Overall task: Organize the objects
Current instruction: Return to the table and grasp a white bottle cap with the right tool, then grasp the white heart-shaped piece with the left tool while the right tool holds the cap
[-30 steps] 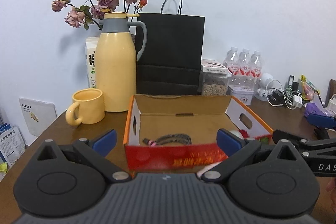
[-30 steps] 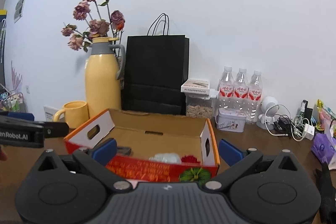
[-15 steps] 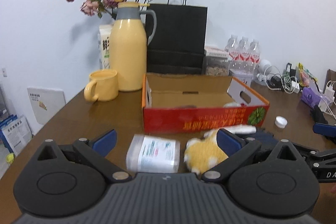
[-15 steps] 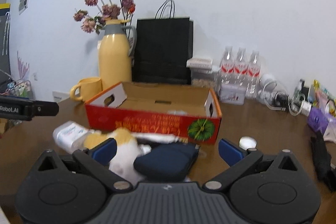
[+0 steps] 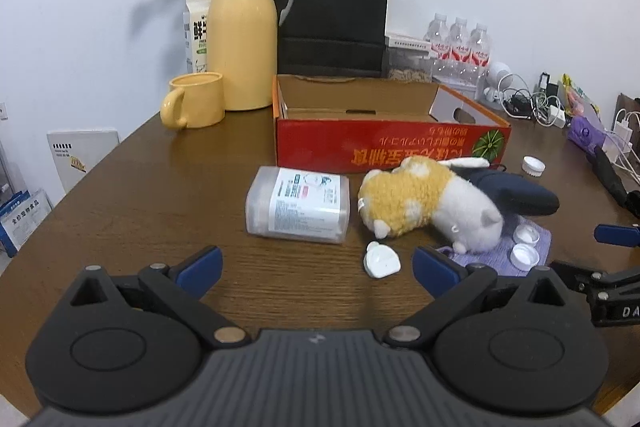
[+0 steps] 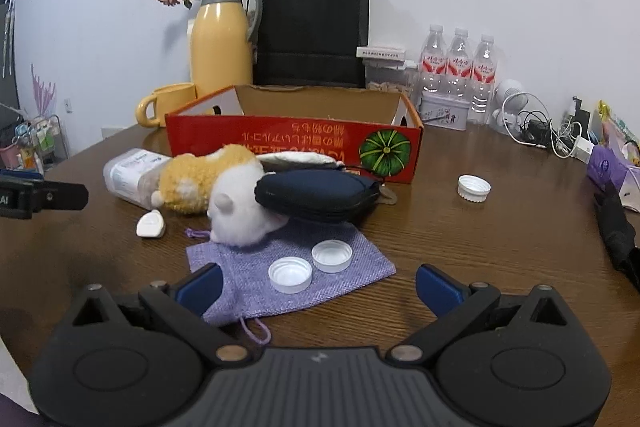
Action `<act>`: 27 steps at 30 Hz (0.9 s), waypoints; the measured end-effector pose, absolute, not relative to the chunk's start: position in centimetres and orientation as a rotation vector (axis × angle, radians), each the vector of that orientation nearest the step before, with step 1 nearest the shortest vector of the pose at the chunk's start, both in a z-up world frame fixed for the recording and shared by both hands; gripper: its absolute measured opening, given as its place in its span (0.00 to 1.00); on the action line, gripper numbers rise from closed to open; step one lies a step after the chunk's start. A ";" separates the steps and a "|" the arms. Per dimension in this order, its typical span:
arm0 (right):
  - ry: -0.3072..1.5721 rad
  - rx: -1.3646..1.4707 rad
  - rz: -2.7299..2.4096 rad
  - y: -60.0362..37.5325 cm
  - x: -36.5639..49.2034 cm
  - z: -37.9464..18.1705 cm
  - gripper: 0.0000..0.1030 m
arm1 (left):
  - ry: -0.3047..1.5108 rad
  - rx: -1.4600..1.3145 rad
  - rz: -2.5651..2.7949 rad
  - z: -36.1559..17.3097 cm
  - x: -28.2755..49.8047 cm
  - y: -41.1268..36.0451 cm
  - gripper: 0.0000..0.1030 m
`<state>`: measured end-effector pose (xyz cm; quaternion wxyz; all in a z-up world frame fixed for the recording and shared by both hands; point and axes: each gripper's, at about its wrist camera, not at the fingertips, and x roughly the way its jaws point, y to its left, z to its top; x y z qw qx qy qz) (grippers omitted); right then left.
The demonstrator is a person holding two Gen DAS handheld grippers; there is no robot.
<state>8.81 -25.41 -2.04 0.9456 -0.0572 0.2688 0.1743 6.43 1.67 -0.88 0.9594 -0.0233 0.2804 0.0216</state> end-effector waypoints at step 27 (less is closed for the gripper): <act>0.517 -0.106 0.387 -22.9 10.7 -3.4 0.27 | 0.612 -0.051 0.038 -2.1 7.2 1.3 1.00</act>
